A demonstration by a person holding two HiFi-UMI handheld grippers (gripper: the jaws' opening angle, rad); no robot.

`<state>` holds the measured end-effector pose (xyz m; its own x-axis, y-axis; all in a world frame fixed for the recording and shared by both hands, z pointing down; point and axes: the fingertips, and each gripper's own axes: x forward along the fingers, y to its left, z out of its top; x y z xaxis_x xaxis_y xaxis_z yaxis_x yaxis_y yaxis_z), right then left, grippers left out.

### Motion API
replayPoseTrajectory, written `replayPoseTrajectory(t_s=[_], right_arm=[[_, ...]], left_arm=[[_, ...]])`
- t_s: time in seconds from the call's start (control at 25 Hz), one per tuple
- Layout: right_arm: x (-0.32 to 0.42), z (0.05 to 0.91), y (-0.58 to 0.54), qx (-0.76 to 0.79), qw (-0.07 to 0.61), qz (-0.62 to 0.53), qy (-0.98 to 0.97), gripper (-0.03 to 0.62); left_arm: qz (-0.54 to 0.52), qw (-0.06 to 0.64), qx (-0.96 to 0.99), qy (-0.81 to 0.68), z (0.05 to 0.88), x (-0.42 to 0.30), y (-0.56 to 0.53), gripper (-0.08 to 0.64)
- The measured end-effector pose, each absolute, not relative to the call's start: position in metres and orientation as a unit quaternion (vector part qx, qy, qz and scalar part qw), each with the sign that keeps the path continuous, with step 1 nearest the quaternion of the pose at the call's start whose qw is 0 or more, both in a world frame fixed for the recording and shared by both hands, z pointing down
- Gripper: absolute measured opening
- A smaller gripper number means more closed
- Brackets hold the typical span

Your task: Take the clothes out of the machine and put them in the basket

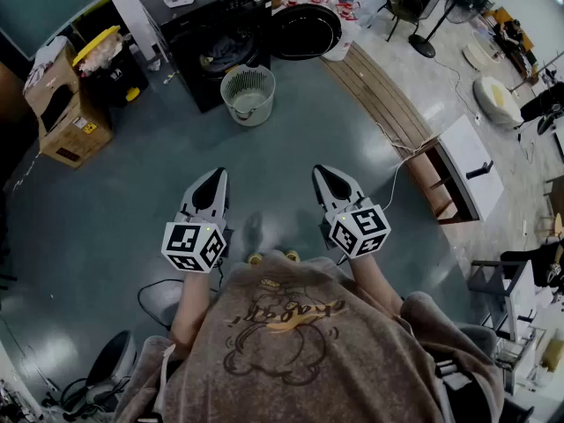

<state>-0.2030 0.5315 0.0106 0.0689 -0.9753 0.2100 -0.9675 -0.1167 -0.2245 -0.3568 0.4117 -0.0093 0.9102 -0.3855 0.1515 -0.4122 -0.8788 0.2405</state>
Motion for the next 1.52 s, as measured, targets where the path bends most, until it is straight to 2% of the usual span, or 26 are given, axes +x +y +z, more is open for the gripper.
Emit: replayPoseTrajectory(t_s=[0.84,1.08,1.52], right_arm=[[-0.21,0.038,0.5,-0.753,0.006,-0.177,0.634,-0.003],[-0.169,0.045,0.46,-0.755,0.012,-0.173,0.632,-0.003],[-0.04,0.037,0.354,-0.731,0.008,-0.175,0.659,-0.003]], left_arm=[[0.063,0.144,0.974,-0.162,0.014,-0.349,0.368,0.006],[0.058,0.161,0.971,-0.166,0.024,-0.31,0.324,0.006],[0.058,0.151,0.966,-0.2,0.009,-0.187,0.221,0.006]])
